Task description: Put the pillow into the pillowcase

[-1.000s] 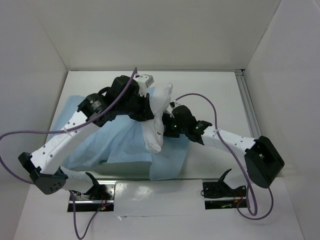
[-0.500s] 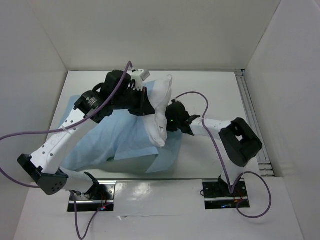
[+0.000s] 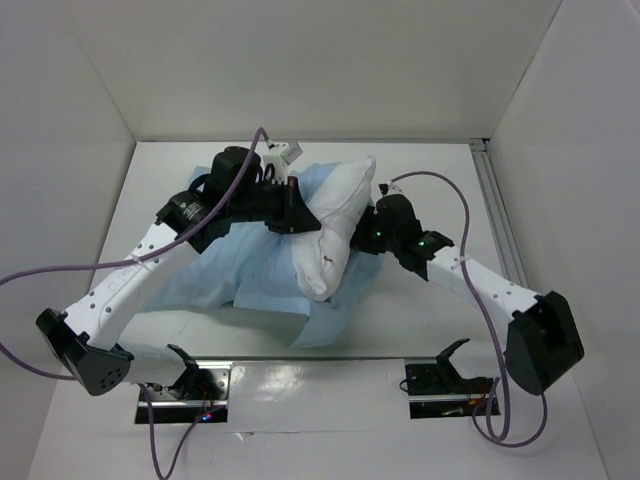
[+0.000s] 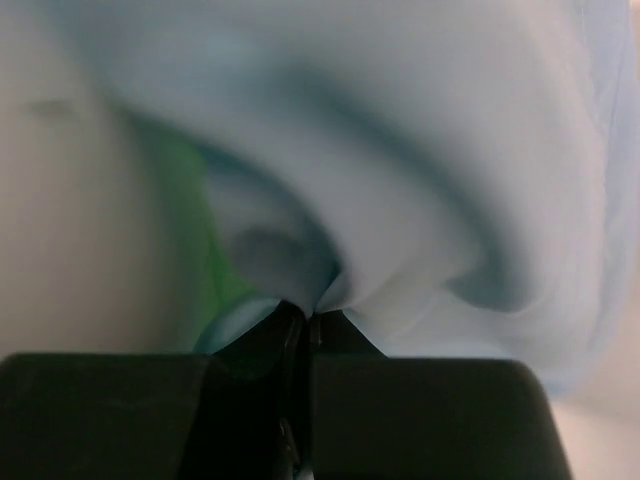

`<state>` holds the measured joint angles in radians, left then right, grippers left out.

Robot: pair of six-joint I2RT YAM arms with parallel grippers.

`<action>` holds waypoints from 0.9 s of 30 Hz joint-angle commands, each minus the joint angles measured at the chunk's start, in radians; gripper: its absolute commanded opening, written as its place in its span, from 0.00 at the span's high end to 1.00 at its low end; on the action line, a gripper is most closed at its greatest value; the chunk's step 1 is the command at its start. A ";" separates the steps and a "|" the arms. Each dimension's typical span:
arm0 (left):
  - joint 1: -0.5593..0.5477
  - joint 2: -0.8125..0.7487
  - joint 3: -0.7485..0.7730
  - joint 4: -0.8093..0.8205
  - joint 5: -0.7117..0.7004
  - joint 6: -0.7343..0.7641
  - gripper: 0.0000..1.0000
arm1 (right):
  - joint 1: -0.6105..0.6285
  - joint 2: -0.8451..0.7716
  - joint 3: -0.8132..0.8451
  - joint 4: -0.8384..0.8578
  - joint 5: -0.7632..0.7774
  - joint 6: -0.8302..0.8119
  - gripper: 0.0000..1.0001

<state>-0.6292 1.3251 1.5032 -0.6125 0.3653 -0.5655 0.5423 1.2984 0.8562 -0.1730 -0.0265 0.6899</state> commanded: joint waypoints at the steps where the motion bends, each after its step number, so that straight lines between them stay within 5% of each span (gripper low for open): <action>1: 0.028 0.020 -0.050 0.075 -0.078 -0.029 1.00 | -0.037 -0.102 0.004 -0.147 0.106 -0.035 1.00; 12: 0.088 0.104 -0.089 0.135 -0.288 -0.094 1.00 | -0.163 -0.183 -0.085 -0.284 0.137 -0.062 1.00; 17: 0.111 0.198 -0.126 0.135 -0.276 -0.085 1.00 | -0.208 -0.205 -0.094 -0.316 0.116 -0.096 1.00; 27: 0.111 0.296 -0.138 0.142 -0.319 -0.076 1.00 | -0.237 -0.252 0.079 -0.505 0.161 -0.136 0.98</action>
<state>-0.5793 1.5536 1.4040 -0.3424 0.3054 -0.6903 0.3550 1.1316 0.8524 -0.4965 -0.0067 0.6113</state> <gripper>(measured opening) 0.071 0.018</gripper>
